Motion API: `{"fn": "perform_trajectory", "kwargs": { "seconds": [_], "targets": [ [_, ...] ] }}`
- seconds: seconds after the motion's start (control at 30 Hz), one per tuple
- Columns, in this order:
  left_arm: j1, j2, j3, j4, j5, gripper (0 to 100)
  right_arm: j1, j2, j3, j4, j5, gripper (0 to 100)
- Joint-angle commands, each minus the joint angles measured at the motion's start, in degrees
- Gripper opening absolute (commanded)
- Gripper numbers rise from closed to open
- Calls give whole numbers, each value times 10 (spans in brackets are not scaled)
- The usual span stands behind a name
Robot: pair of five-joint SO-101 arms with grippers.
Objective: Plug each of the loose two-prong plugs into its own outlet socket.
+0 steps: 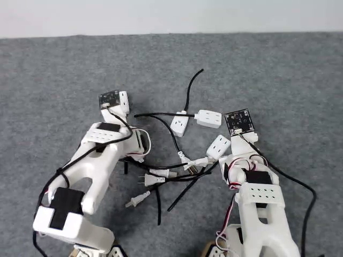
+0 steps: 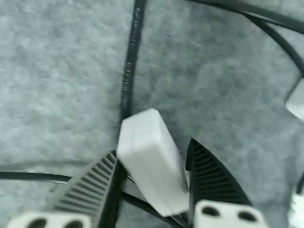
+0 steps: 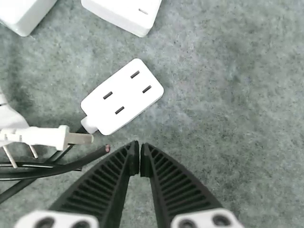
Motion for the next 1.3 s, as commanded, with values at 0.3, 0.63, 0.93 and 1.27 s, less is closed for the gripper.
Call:
{"fn": "perform_trajectory", "kwargs": {
  "seconds": [0.3,0.63,0.93,1.27],
  "targets": [
    [33,-7,-9,4,3,25,-4,-1,-7,-13,7,9],
    [162,-75,-10,-98,6,12,-4,-2,-7,-13,7,9],
    [117,106,-181,-67,-5,17,0,-1,-7,-13,7,9],
    [86,122,-231,-5,-76,213,0,0,-7,-12,25,9]
  ]
}}
